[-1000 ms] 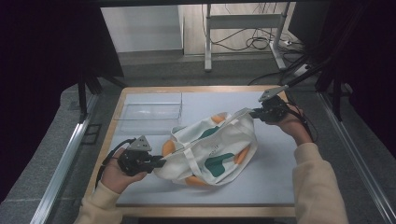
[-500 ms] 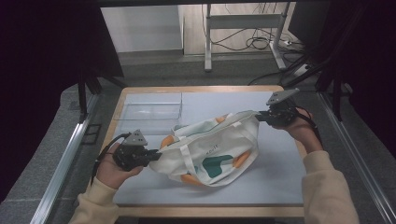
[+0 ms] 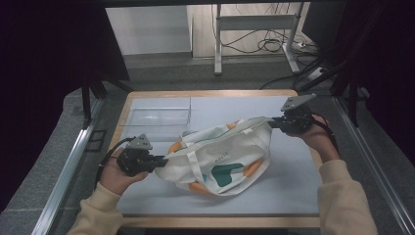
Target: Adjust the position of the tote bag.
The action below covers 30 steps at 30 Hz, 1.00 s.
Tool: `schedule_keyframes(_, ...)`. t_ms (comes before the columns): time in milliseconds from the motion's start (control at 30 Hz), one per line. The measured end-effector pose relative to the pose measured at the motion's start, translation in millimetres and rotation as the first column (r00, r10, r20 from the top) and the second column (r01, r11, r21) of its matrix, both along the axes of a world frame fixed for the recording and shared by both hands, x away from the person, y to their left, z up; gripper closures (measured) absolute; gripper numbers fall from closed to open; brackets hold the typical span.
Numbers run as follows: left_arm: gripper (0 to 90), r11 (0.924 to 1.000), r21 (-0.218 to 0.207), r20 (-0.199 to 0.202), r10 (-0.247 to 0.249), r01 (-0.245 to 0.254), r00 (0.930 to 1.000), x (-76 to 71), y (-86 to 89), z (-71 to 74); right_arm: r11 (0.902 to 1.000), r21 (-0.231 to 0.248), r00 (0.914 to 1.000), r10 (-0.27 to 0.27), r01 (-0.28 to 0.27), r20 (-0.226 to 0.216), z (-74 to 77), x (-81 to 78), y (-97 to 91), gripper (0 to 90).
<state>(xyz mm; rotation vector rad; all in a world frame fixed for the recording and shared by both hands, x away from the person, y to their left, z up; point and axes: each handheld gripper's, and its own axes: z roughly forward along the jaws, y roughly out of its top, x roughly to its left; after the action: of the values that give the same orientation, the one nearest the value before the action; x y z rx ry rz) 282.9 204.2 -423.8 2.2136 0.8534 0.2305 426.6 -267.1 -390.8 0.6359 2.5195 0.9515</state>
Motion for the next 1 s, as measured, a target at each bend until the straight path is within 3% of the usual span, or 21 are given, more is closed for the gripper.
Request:
schedule_keyframes(233,84.5,1.0000,0.008,0.020,0.004,-0.004,0.9998,4.1,4.6,3.9,0.9999,-0.005,0.9998,0.009,-0.009,0.016,7.0,-8.7,-2.2,80.2)
schedule_keyframes(533,84.9,0.9992,0.025,0.055,0.031,-0.032,0.9980,18.5,14.4,16.5,0.9995,-0.004,0.9977,0.032,-0.032,0.059,27.1,-33.5,-5.0,80.2)
schedule_keyframes(733,84.9,0.9969,0.061,0.096,0.044,-0.050,0.9944,39.3,14.0,29.2,0.9994,0.014,0.9963,0.031,-0.032,0.080,31.6,-53.6,-11.1,80.2)
schedule_keyframes(867,84.8,0.9975,0.059,0.085,0.035,-0.040,0.9958,44.5,12.2,30.6,0.9991,0.034,0.9971,0.021,-0.023,0.074,27.6,-59.5,-15.8,80.2)
schedule_keyframes(1000,84.7,0.9976,0.065,0.052,0.022,-0.025,0.9984,43.1,7.7,13.8,0.9979,0.065,0.9998,0.003,-0.004,0.020,6.4,-66.2,-24.0,80.1)
